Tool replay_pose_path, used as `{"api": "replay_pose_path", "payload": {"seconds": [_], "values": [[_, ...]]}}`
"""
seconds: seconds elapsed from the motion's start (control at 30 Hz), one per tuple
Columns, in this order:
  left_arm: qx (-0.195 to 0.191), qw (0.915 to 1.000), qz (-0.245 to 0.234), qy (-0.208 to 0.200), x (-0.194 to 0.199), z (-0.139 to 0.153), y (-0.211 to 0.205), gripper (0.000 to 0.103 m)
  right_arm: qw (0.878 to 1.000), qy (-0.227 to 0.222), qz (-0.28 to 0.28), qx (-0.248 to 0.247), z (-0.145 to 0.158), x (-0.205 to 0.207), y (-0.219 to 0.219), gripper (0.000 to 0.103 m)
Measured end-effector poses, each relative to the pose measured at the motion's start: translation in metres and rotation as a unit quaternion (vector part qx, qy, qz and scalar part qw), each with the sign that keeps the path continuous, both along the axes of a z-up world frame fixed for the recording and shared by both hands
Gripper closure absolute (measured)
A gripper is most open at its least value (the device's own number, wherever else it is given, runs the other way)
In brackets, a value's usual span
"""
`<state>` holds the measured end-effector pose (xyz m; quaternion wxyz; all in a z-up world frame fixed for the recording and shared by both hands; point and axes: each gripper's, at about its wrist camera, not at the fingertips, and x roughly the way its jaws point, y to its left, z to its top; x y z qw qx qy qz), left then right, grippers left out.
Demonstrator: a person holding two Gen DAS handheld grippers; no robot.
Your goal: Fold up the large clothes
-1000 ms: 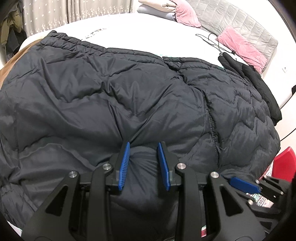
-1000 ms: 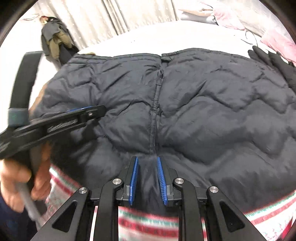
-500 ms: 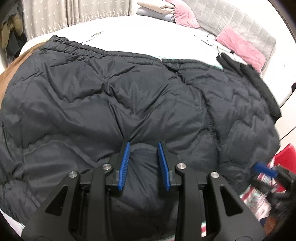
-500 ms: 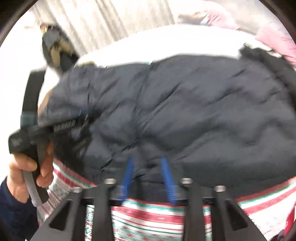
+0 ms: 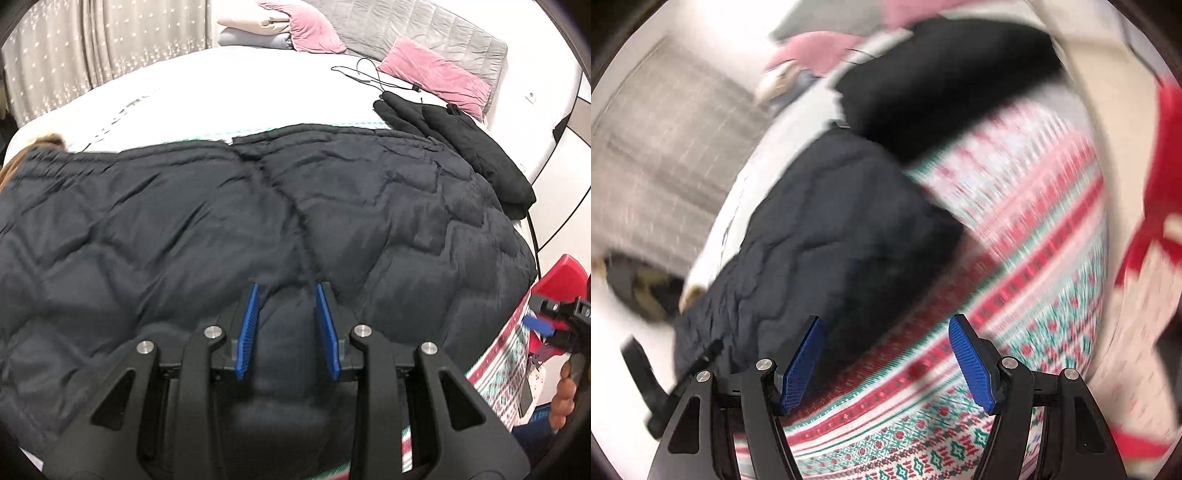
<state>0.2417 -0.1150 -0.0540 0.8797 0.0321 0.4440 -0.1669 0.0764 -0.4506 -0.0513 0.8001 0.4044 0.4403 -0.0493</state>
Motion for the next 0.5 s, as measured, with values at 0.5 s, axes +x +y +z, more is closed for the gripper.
{"api": "replay_pose_path", "payload": {"seconds": [0.5], "values": [[0.057,0.9983,-0.008,0.010,0.018,-0.034,-0.019,0.069,0.994,-0.062,-0.054,0.067,-0.023,0.020,0.010,0.032]]}}
